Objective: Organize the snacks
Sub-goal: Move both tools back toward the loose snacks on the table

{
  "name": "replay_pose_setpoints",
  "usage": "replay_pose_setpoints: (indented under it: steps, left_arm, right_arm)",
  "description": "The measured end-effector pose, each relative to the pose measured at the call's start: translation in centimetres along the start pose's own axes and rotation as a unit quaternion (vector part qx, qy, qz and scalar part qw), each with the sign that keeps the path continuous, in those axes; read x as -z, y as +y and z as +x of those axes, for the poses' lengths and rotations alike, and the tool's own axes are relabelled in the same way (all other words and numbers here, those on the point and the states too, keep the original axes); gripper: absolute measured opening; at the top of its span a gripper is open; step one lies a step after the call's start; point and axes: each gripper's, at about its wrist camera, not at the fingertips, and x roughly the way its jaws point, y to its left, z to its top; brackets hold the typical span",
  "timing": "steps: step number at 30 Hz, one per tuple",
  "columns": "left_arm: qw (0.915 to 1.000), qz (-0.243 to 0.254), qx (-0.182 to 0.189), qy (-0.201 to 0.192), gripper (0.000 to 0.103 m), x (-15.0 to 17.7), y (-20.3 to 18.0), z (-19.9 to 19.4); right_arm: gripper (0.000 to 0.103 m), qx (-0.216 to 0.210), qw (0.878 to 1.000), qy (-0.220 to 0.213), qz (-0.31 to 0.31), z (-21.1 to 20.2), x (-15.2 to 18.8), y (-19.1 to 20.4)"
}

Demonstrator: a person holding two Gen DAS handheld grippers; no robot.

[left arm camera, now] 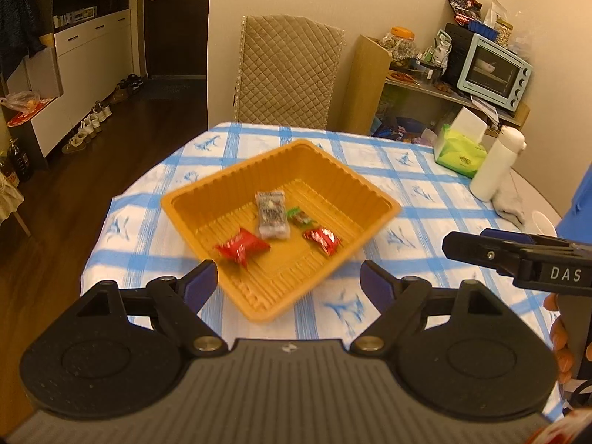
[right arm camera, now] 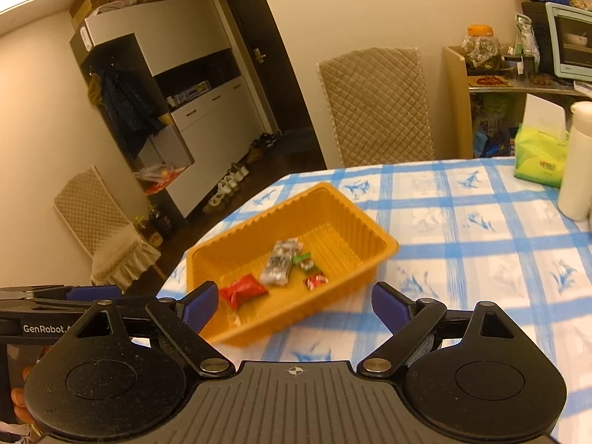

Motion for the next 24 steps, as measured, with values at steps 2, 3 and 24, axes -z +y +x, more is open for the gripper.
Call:
replay_pose_setpoints:
  steps: [2, 3, 24]
  left_arm:
    - [1.0000, -0.002, 0.001, 0.004, 0.083, 1.1, -0.5, -0.7]
    - [1.0000, -0.002, 0.003, 0.006, 0.083, 1.6, -0.7, -1.1]
    - [0.9980, 0.005, 0.022, 0.059, 0.083, 9.9, -5.2, -3.6]
  right_arm:
    - [0.089, 0.002, 1.000, 0.003, -0.002, -1.0, 0.9, 0.1]
    - [0.090, 0.003, 1.000, 0.004, -0.002, -1.6, 1.5, 0.0]
    - [0.089, 0.041, 0.998, 0.053, -0.001, -8.1, 10.0, -3.3]
